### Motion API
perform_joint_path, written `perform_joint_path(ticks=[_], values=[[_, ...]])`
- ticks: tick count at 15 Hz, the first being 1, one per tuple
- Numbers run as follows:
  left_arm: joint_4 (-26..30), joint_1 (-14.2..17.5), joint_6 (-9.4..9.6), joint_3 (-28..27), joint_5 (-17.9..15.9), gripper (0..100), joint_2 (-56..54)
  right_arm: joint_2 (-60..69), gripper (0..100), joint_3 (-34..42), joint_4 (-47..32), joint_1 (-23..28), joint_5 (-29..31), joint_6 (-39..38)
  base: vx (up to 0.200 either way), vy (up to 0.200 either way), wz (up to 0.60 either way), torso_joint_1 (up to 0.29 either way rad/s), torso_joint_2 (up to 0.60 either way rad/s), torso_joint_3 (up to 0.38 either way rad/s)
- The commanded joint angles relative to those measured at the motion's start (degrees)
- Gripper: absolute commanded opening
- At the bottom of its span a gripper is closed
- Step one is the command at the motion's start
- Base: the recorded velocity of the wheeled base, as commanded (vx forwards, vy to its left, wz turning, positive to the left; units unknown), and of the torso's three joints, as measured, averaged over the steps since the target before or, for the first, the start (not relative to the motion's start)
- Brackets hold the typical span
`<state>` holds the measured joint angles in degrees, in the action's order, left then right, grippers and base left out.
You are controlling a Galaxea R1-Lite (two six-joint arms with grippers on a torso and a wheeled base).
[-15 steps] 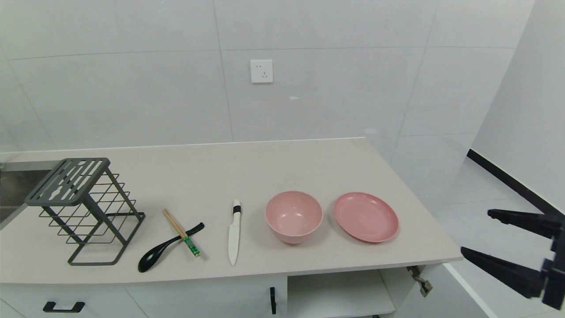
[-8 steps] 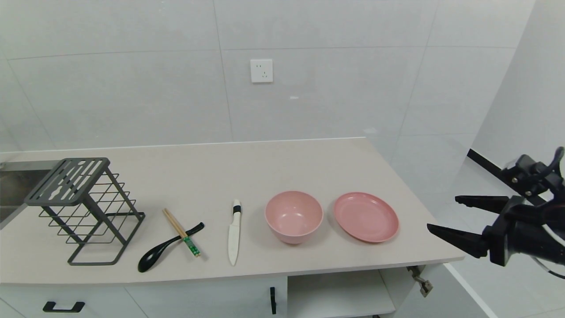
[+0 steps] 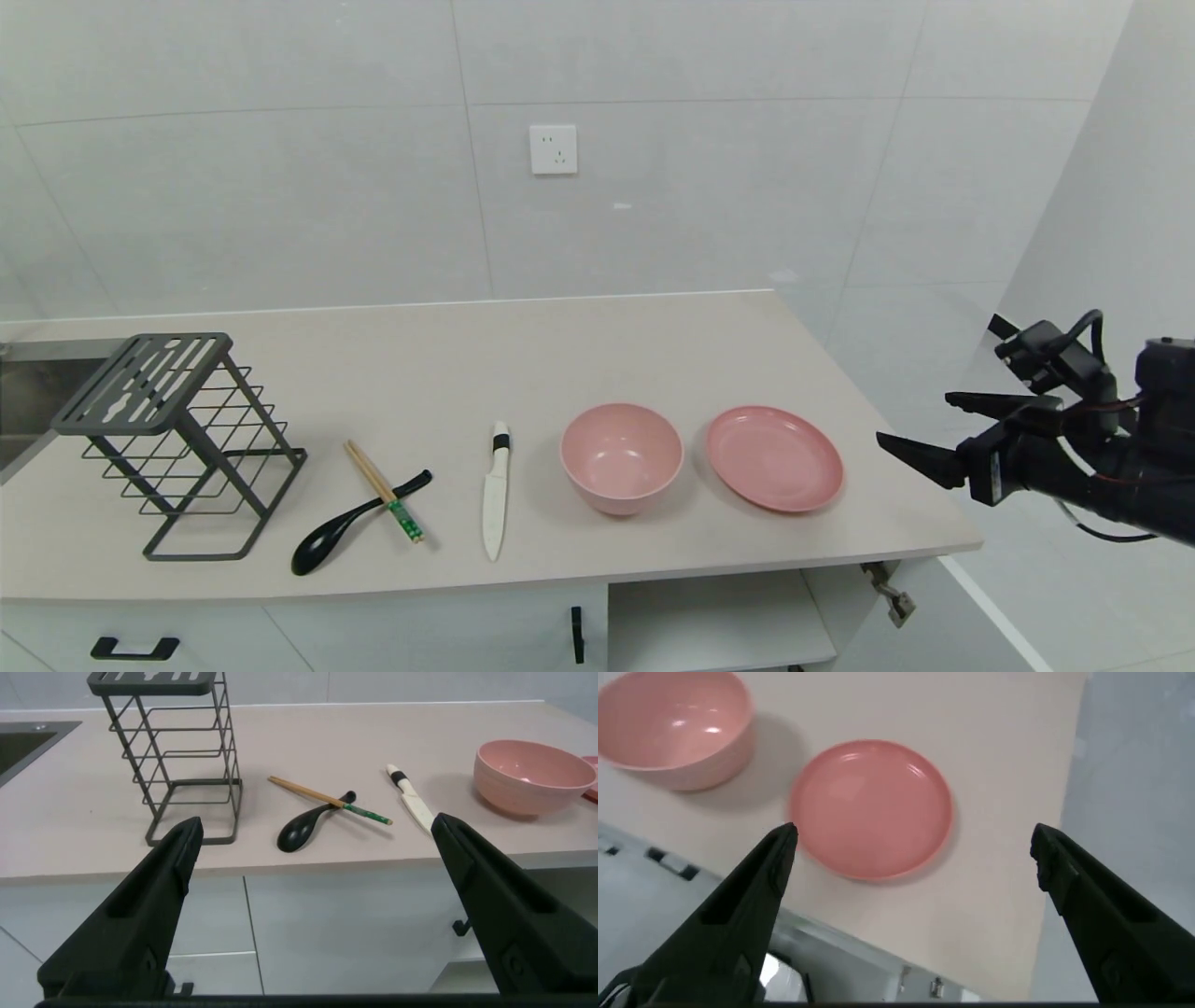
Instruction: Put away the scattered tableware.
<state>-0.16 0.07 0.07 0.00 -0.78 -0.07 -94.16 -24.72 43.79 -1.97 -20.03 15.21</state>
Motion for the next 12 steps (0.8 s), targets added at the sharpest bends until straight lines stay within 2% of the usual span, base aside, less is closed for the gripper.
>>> perform_joint_path(ticks=[1, 4, 8, 12], values=[[-0.02, 0.01, 0.01, 0.00, -0.01, 100, 0.07, -3.22, 100, -1.73, 1.21, 0.22, 0.34, -0.27, 0.000, 0.000, 0.00, 0.000, 0.00, 0.000], [-0.11, 0.01, 0.01, 0.00, -0.10, 100, 0.07, -6.21, 100, -2.52, 1.21, -0.57, 0.34, -1.42, 0.000, 0.000, 0.00, 0.000, 0.00, 0.000], [-0.11, 0.01, 0.19, 0.00, -0.10, 100, 0.07, -12.01, 100, -5.60, 1.30, -5.50, 0.43, -14.60, 0.000, 0.000, 0.00, 0.000, 0.00, 0.000], [-0.11, 0.01, 0.28, 0.00, -0.10, 100, 0.07, -17.37, 100, -8.24, 1.39, -6.29, 5.44, -15.74, 0.000, 0.000, 0.00, 0.000, 0.00, 0.000]])
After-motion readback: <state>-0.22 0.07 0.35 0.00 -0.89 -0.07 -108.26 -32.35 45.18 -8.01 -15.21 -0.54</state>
